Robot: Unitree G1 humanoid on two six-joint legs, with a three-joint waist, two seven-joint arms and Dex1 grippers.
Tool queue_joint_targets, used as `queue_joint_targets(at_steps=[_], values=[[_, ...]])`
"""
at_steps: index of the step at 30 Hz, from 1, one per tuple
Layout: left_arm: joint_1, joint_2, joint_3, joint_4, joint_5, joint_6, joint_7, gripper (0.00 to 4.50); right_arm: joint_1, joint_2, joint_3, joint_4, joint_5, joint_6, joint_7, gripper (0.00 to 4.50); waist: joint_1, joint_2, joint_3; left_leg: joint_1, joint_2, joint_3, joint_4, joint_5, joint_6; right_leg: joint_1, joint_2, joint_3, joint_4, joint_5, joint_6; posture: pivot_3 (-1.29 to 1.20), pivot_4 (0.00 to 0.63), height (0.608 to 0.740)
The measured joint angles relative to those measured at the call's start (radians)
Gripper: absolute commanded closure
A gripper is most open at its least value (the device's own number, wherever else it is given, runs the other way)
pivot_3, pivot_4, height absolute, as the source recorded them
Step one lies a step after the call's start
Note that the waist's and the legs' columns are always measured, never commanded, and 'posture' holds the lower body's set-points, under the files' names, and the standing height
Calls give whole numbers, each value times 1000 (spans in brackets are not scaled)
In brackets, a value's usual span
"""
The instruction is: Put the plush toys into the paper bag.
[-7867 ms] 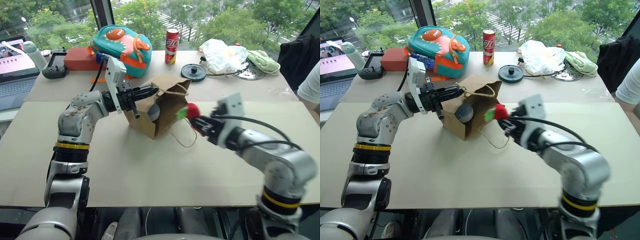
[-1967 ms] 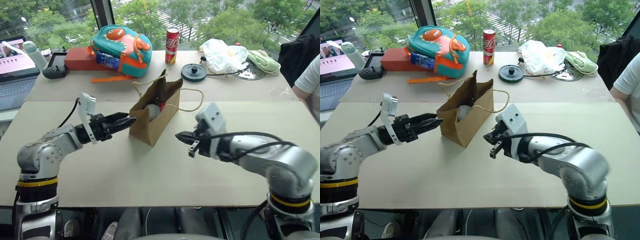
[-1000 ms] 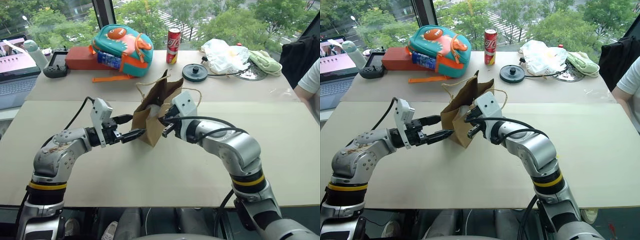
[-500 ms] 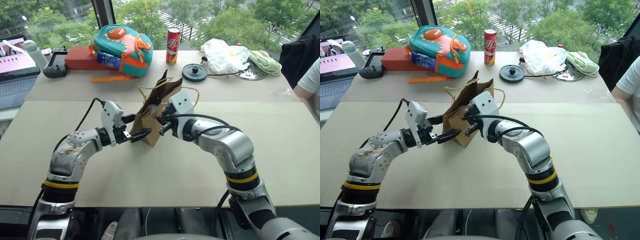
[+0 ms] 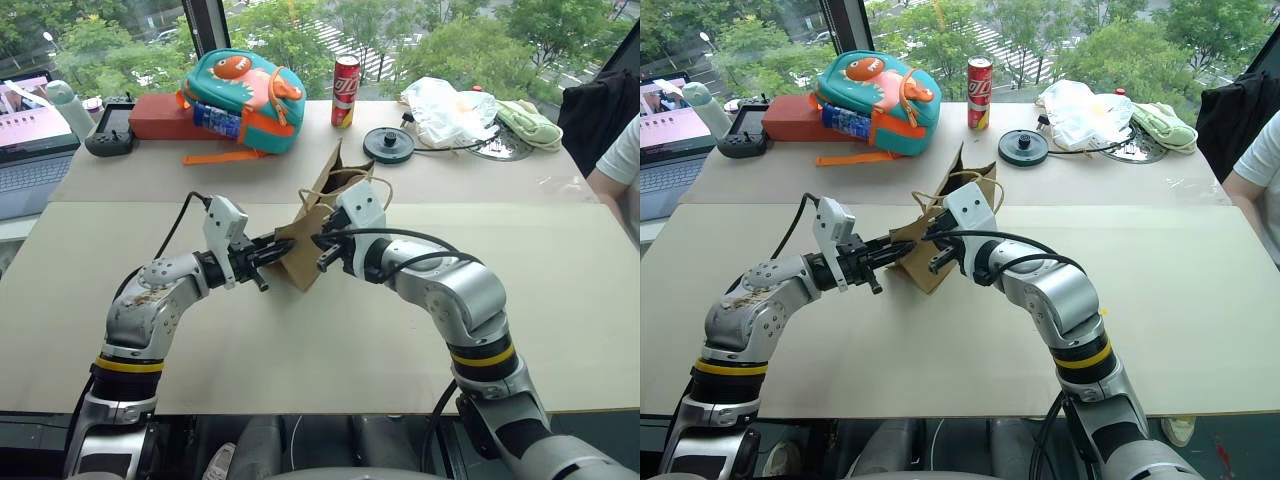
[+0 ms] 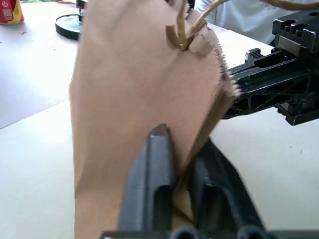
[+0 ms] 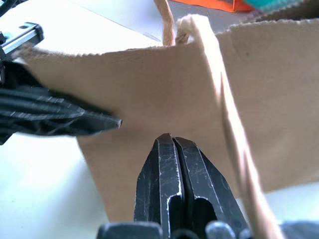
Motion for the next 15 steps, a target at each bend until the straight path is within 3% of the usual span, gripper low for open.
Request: queue_joint_targets(at_steps=[5, 15], values=[[-21, -19, 0, 18, 12, -8, 23, 4487, 0, -8, 1, -8, -9, 0, 7, 4500, 0, 0, 0, 0, 0, 0, 0, 0, 0, 0, 0, 0, 0, 0, 0, 0, 150, 739], [-39, -39, 0, 51, 35, -23, 45, 4487, -60, -102, -15, -217, 71, 77, 115, 4500, 0, 0, 0, 1, 0, -1, 0, 0, 0, 1, 0, -1, 1, 0, 0, 0, 150, 739]])
